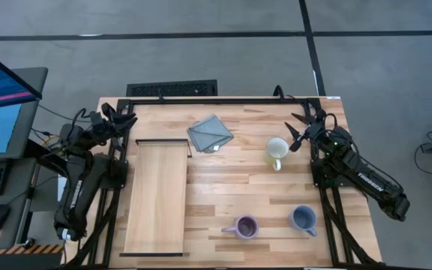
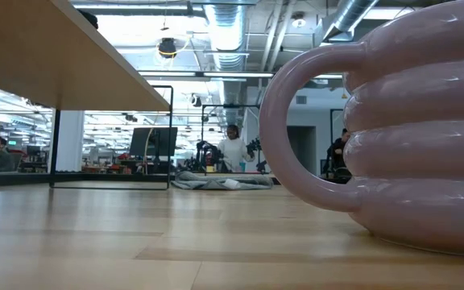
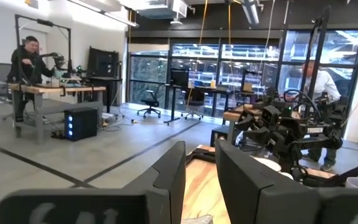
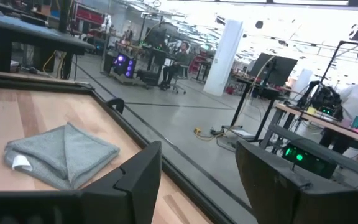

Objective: Stack small to large cups/mugs on shelf
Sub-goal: Put the yellow mug on the shelf

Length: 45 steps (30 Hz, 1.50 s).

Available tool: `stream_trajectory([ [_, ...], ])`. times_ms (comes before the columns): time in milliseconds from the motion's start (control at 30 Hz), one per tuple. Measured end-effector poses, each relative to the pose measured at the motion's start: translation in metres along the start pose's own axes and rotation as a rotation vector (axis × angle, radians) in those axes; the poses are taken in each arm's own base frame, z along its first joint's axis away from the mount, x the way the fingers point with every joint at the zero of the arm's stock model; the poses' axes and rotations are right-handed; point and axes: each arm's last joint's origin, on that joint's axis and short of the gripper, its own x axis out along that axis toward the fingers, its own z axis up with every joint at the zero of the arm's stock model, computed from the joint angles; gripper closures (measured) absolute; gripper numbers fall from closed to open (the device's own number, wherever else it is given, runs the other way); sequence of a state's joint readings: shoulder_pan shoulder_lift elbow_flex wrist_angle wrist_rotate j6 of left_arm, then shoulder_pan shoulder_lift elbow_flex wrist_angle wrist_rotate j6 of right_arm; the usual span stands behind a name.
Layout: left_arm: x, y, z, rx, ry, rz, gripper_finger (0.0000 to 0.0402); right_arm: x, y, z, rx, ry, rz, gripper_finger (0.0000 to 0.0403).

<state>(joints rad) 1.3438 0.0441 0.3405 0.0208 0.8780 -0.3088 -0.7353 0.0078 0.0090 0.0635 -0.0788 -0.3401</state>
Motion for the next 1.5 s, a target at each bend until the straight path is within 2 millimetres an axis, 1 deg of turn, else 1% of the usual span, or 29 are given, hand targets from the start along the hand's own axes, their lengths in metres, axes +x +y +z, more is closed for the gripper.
stream_trajectory([
  [200, 0.0000, -0.0001, -0.0001, 0.038, 0.002, -0.005, 0.0323, 0.0000, 0.0003, 0.0001, 0.004, -0.001, 0.003, 0.0173],
  [433, 0.0000, -0.0001, -0.0003, 0.060, 0.003, -0.006, 0.0323, 0.0000, 0.0004, 0.0001, 0.135, -0.001, 0.004, 0.0173],
  [733, 0.0000, 0.0000, -0.0005, 0.062, 0.005, -0.006, 0.0323, 0.0000, 0.0004, 0.0001, 0.138, -0.001, 0.004, 0.0173],
  [900, 0.0000, -0.0008, -0.0008, 0.101, 0.012, -0.033, 0.0321, 0.0000, 0.0004, 0.0001, 0.133, -0.001, 0.004, 0.0173],
  [1000, 0.0000, -0.0009, -0.0012, 0.110, 0.016, -0.039, 0.0304, 0.0000, 0.0004, 0.0001, 0.132, -0.001, 0.004, 0.0173],
  [1167, 0.0000, 0.0000, -0.0010, 0.066, 0.010, -0.009, 0.0247, 0.0000, 0.0004, 0.0001, 0.131, -0.001, 0.004, 0.0173],
  [1267, 0.0000, 0.0001, -0.0009, 0.033, 0.008, -0.004, 0.0220, 0.0000, 0.0004, 0.0002, 0.131, -0.001, 0.004, 0.0173],
  [1367, 0.0000, 0.0001, -0.0011, 0.029, 0.009, -0.005, 0.0205, 0.0000, 0.0004, 0.0002, 0.130, -0.002, 0.004, 0.0173],
  [1500, -0.0003, -0.0011, 0.0025, 0.008, 0.001, -0.001, 0.0199, 0.0000, 0.0004, 0.0002, 0.130, -0.002, 0.004, 0.0173],
])
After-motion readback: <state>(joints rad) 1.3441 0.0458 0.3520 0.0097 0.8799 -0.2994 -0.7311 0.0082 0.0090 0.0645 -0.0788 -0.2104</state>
